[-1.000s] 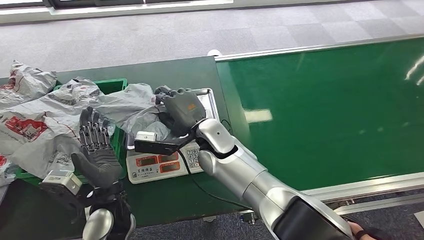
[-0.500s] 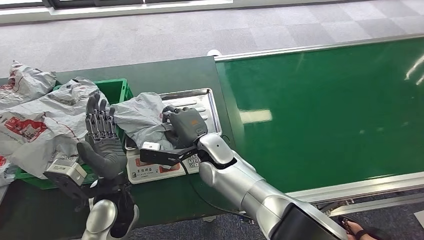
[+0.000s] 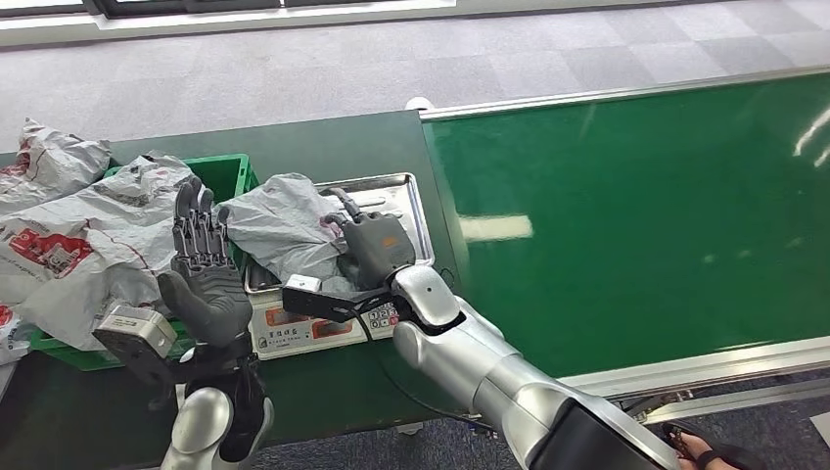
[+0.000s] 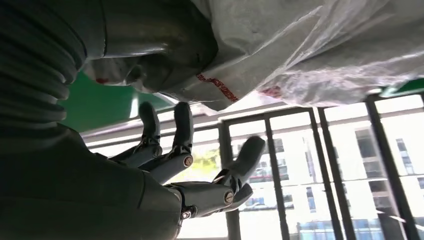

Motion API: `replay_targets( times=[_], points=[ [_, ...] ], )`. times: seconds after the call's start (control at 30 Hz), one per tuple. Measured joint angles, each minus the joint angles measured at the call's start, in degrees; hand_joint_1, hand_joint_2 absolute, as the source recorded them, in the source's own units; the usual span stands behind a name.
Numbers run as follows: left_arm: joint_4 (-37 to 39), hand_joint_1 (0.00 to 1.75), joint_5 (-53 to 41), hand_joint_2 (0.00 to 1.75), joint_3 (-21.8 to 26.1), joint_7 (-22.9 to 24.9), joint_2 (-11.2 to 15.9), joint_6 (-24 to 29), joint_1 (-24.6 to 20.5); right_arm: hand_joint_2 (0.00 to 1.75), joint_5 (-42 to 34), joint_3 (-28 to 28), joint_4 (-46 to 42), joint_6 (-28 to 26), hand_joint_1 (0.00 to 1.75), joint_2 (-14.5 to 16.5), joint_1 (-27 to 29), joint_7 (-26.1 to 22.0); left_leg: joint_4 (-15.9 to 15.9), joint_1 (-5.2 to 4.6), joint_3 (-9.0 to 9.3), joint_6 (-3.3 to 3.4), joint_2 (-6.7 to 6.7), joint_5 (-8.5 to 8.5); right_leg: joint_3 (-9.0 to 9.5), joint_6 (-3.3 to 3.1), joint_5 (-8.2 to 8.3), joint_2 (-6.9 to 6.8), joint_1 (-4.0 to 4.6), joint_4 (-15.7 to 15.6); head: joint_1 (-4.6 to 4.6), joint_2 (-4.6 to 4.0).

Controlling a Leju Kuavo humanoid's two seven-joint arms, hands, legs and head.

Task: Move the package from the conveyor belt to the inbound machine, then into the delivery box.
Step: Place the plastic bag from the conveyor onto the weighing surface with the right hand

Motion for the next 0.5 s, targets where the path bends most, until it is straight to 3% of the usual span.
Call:
replay_targets(
  times=[0.03,0.13,0.2,0.27,0.33,0.4,0.5],
  points=[
    [0.1,0.00,-0.6,0.00,0.0,0.3,-0.2,-0.2,-0.2,0.00,2.5,0.3,0.4,0.0,0.00,-0.1,0.1,2.4,0.0,0.00,0.00,0.00,0.00,0.00,0.00,0.00,0.00,0.00,0.00,0.0,0.00,0.00],
    [0.5,0.00,-2.7,0.00,0.0,1.0,-0.6,-0.6,-0.7,0.00,10.4,1.8,1.2,-1.5,0.00,-0.9,1.1,9.5,0.0,0.00,0.00,0.00,0.00,0.00,0.00,0.00,0.00,0.00,0.00,0.0,0.00,0.00],
    [0.7,0.00,-4.2,0.00,0.2,1.3,-0.8,-0.6,-0.8,0.00,12.2,2.0,0.8,-6.1,0.00,-1.9,2.4,10.6,0.0,0.00,0.00,0.00,-0.01,0.00,0.01,0.00,0.00,-0.01,0.00,0.0,0.01,0.00],
    [0.6,0.00,-5.5,0.00,0.6,1.2,-0.8,-0.1,-0.6,0.00,8.7,0.2,-3.4,-11.5,0.00,-3.6,5.5,6.4,0.0,0.00,0.00,0.01,-0.02,-0.01,0.02,0.00,0.00,-0.02,0.00,0.0,0.00,0.00],
    [0.4,0.00,-6.1,0.00,1.6,0.9,-0.7,0.6,-0.4,0.00,2.1,-4.0,-13.4,-13.7,0.00,-5.9,11.4,-0.4,0.0,0.00,-0.02,0.02,-0.08,-0.04,0.02,0.01,-0.04,-0.08,0.01,0.0,-0.01,0.00],
    [0.1,0.00,-6.0,0.00,2.6,0.1,-0.3,1.1,-0.2,0.00,-6.7,-8.8,-26.0,-11.0,0.00,-8.5,18.6,-6.4,0.0,0.00,-0.07,0.02,-0.23,-0.08,0.04,0.03,-0.12,-0.22,0.01,0.0,-0.01,0.00],
    [-0.5,0.00,-5.9,0.00,4.1,-2.0,0.6,2.8,0.6,0.00,-24.0,-15.3,-43.9,-2.7,0.00,-12.4,29.3,-15.7,0.0,0.00,-0.12,0.04,-0.35,-0.16,0.06,0.05,-0.22,-0.35,0.00,0.0,0.01,0.00]
  ],
)
